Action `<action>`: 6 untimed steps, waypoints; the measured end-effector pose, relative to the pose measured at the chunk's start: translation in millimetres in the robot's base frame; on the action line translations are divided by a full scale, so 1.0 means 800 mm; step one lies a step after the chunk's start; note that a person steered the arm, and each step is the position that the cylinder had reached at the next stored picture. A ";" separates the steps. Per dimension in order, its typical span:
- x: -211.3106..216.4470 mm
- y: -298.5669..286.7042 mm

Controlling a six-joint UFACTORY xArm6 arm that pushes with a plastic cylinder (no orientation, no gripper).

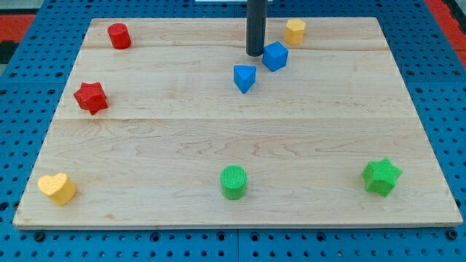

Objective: Place the arm parallel to the top of the blue triangle

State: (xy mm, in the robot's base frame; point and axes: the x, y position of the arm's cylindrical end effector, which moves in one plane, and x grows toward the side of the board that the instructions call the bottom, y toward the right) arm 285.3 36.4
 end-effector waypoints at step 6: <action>-0.027 -0.112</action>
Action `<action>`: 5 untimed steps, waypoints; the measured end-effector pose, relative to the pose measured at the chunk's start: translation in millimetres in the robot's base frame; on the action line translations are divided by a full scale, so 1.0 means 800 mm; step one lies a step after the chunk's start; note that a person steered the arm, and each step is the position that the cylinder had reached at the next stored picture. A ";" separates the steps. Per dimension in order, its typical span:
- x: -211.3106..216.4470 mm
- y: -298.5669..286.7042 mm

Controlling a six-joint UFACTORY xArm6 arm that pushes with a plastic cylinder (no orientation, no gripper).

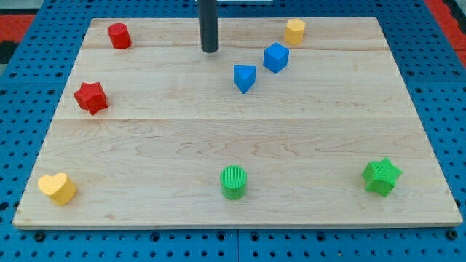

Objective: Place the arm parallel to the top of the blue triangle

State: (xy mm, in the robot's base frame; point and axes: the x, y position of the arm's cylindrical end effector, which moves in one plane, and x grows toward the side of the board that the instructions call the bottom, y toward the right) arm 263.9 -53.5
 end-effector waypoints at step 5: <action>-0.014 0.063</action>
